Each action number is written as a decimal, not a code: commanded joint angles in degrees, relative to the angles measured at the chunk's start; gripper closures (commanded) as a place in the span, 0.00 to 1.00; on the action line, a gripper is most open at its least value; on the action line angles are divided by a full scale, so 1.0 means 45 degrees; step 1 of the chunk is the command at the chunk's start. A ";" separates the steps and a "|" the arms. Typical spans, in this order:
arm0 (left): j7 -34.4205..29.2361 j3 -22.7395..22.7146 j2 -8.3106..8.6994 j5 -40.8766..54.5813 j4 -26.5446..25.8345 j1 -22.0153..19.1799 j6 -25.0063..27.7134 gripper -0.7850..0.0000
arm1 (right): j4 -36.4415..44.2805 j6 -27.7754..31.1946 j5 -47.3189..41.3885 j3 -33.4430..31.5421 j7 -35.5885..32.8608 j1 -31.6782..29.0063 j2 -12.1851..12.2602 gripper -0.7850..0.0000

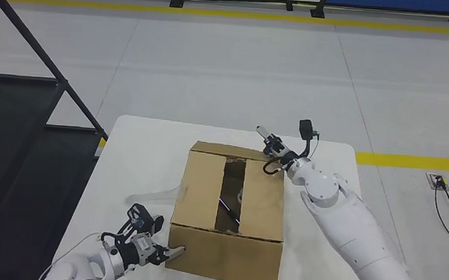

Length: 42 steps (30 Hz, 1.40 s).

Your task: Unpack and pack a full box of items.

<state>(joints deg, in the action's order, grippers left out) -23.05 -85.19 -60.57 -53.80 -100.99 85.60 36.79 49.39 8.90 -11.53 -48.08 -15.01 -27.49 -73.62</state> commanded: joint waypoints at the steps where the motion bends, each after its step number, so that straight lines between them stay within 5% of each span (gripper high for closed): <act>1: 0.0054 0.0025 0.0010 -0.0052 -0.0007 0.0016 -0.0006 0.00 | -0.0080 -0.0033 0.0069 -0.0068 -0.0016 0.0004 -0.0032 0.00; 13: 0.0601 -0.1215 0.0127 0.1883 -0.0267 0.0388 -0.0280 0.00 | 0.1302 0.1607 -0.0114 -0.1346 -0.0700 -0.0823 0.0179 0.00; 19: 0.0775 -0.1515 0.0102 0.2501 -0.0036 0.0305 -0.1615 0.00 | 0.3448 0.1707 0.0264 -0.2001 -0.2443 -0.1753 0.0504 0.00; 23: 0.0628 -0.1131 0.0040 0.1594 0.0071 0.0050 -0.3253 0.00 | 0.3448 0.1707 0.0264 -0.2001 -0.2443 -0.1753 0.0504 0.00; 29: 0.0885 -0.0399 -0.0057 0.1034 0.0387 -0.0295 -0.3882 0.00 | 0.3556 0.1666 0.0193 -0.1973 -0.2532 -0.1909 0.0498 0.00; 42: 0.0729 0.0533 -0.0175 0.0240 0.0570 -0.0841 -0.4383 0.00 | 0.3354 0.0969 0.0479 -0.1079 -0.6407 -0.1512 0.0323 0.00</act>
<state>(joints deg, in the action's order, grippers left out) -19.77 -82.90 -61.34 -52.66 -98.33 81.85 17.08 64.73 13.03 -9.20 -53.21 -42.42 -34.48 -72.09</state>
